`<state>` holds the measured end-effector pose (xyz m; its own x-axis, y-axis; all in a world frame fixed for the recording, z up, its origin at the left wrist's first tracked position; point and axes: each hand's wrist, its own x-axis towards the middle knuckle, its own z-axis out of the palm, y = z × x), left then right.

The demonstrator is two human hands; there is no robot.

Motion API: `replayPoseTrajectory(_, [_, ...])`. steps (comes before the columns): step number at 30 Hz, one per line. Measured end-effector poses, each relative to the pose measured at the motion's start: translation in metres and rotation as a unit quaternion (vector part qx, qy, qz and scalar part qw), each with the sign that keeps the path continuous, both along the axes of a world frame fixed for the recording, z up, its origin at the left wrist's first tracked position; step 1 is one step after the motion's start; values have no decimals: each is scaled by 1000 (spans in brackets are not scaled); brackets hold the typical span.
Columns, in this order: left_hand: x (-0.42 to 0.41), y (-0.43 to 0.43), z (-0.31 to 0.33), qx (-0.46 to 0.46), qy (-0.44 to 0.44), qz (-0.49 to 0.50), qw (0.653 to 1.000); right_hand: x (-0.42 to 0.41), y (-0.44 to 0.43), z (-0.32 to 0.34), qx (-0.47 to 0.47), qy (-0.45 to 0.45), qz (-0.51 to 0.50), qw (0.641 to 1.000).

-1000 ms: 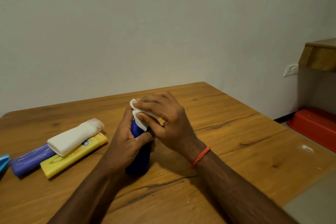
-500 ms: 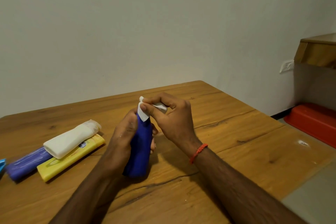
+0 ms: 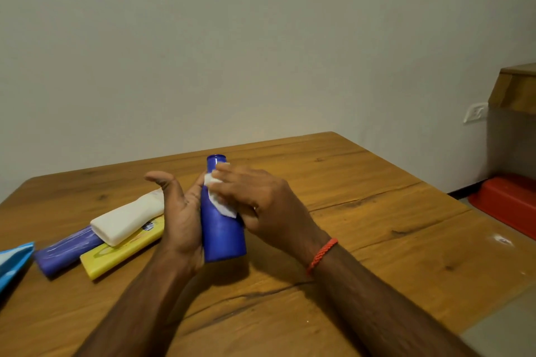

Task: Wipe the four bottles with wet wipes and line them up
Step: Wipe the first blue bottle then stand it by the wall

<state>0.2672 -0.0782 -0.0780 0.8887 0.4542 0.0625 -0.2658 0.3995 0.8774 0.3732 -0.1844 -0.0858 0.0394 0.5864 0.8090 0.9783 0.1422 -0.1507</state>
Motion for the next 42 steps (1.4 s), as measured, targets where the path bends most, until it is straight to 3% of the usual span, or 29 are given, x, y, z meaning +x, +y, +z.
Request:
replayPoseTrajectory(5, [3,-10,-2,8,7,-18,1000,4,-4,3,-51,64,-60,995])
replayPoseTrajectory(9, [2,-4,-2,-25,9,28,999,-11,-2,4,-107,-14,-9,994])
replayPoseTrajectory(13, [-3,13,2,-103,17,11,994,-21,0,1,-126,-101,39,986])
replayPoseTrajectory(19, [-1,27,-2,-175,-22,20,984,-18,-5,3,-172,-95,126,973])
replayPoseTrajectory(26, [5,20,-2,-154,-43,6,987,-1,-5,-1,-56,26,43,997])
replayPoseTrajectory(30, [6,11,0,-128,-18,28,991,-9,1,-2,-38,-9,-67,997])
replayPoseTrajectory(35, [5,5,0,-104,-7,24,994,-22,4,1,-48,-98,-12,994])
replayPoseTrajectory(42, [6,4,-2,-77,-17,17,997,-7,-1,-1,-44,98,-80,991])
